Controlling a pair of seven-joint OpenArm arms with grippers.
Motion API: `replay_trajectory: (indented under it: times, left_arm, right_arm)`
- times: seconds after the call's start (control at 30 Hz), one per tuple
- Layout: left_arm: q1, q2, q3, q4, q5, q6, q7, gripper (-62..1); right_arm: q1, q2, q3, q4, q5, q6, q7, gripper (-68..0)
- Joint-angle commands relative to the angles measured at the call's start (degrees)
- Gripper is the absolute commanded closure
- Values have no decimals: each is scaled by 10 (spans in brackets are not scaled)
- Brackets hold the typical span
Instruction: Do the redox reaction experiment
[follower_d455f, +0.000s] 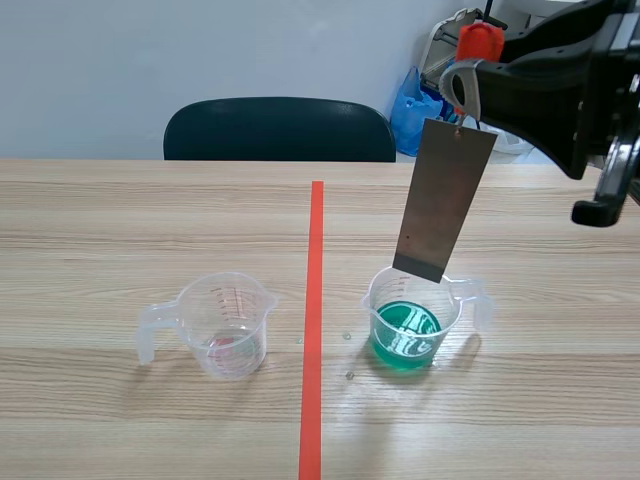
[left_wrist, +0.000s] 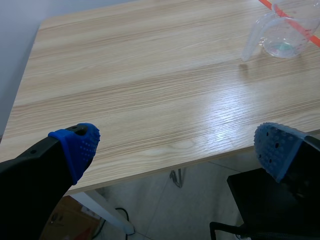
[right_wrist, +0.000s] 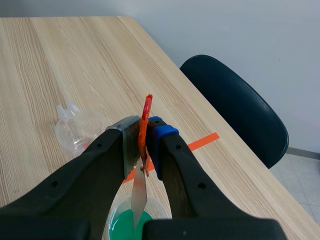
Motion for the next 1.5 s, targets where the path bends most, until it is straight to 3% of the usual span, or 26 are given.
replay_trajectory:
  times: [0.0, 0.33, 0.37, 0.5, 0.6, 0.67, 0.73, 0.93, 1.23, 1.47]
  left_arm:
    - [2, 4, 3, 2, -7, -1, -11, -623]
    - [-45, -2, 4, 2, -5, -5, -3, -623]
    - [-56, -4, 4, 2, -4, -7, 0, -577]
    - [-106, -18, 9, 2, 14, -49, 10, -263]
    - [-155, -38, 24, 2, 51, -124, 31, -96]
    - [-203, -52, 45, 2, 52, -179, 64, -49]
    - [-253, -64, 68, 2, 52, -212, 95, -40]
    - [-410, -82, 163, 21, 52, -212, 150, -36]
    - [-628, -81, 352, 120, 49, -212, 279, -26]
    - [-763, -49, 450, 168, 13, -212, 371, -26]
  right_arm:
    - [7, 3, 8, 10, 8, -3, 8, -7]
    - [7, 3, 8, 10, 8, -2, 8, -7]
    - [7, 3, 8, 10, 8, -2, 8, -7]
    - [7, 3, 8, 10, 8, -2, 8, -7]
    - [7, 3, 8, 10, 8, -2, 8, -7]
    - [7, 3, 8, 10, 8, -2, 8, -7]
    - [7, 3, 8, 10, 8, -2, 8, -7]
    - [7, 3, 8, 10, 8, -2, 8, -7]
    - [7, 3, 8, 10, 8, -2, 8, -7]
    - [7, 3, 8, 10, 8, -2, 8, -7]
